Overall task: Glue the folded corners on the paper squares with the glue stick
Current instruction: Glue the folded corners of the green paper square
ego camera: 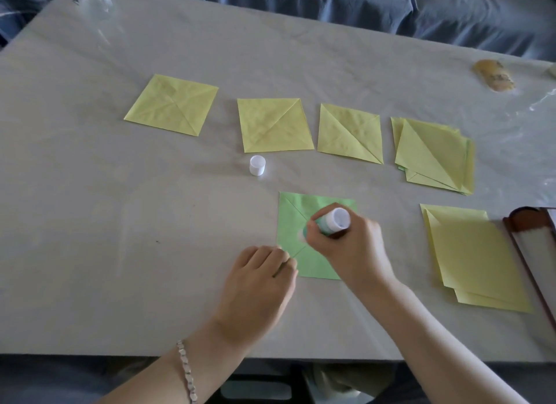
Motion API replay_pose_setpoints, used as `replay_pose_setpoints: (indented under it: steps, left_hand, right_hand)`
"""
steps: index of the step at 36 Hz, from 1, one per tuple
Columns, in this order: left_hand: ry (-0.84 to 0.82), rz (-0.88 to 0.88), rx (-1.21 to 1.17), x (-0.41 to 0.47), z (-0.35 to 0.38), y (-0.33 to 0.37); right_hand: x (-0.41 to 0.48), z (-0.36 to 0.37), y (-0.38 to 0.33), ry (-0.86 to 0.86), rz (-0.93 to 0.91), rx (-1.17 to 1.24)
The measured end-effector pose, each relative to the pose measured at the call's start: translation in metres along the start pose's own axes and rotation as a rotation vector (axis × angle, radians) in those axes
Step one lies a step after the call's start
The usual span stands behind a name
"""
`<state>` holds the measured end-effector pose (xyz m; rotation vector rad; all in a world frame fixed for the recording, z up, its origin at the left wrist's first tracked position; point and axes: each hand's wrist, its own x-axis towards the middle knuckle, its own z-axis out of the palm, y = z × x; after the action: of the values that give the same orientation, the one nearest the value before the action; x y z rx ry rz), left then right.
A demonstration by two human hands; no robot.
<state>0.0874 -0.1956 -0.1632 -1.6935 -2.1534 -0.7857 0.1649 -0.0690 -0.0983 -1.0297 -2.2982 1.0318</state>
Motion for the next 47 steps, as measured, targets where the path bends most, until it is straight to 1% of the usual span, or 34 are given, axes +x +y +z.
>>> replay_pose_setpoints:
  steps: [6,10,13,18,23,31,33,36,39,41,44,47]
  left_hand:
    - [0.036,-0.019,0.005,-0.001,0.002,0.0]
    - [0.046,-0.016,0.007,0.0,0.002,0.0]
    - [0.027,-0.006,0.005,0.0,0.001,0.0]
    - [-0.003,-0.028,-0.019,0.001,-0.001,0.001]
    - [-0.02,-0.031,-0.031,0.0,-0.002,0.001]
    - [0.019,-0.04,-0.059,-0.003,-0.001,0.0]
    - [0.024,-0.04,-0.063,-0.004,-0.002,-0.001]
    - [0.023,-0.027,-0.051,-0.004,-0.002,-0.001]
    - [0.02,-0.027,-0.052,-0.004,-0.004,-0.001]
    - [0.032,-0.03,-0.05,-0.005,-0.004,-0.001]
    - [0.057,-0.025,-0.042,-0.006,-0.003,-0.001]
    - [0.069,-0.033,-0.037,-0.007,-0.003,-0.002]
  right_hand:
    - [-0.002,0.019,-0.003,-0.073,-0.032,0.026]
    - [-0.004,0.02,-0.001,-0.078,-0.057,0.022]
    - [-0.006,0.013,0.003,-0.047,-0.042,-0.007]
    - [-0.011,-0.011,0.019,-0.004,0.046,-0.041]
    - [-0.014,-0.033,0.034,0.073,0.086,-0.096]
    - [-0.016,-0.059,0.046,0.11,0.191,-0.159]
    - [-0.014,-0.062,0.045,0.145,0.21,-0.154]
    - [-0.014,-0.057,0.031,0.166,0.18,-0.091]
    - [-0.014,-0.042,0.014,0.129,0.114,-0.052]
    - [-0.014,-0.028,0.007,0.069,0.083,-0.046]
    - [-0.014,-0.01,-0.001,-0.015,0.061,-0.032]
    - [-0.014,0.003,-0.004,-0.05,0.045,-0.015]
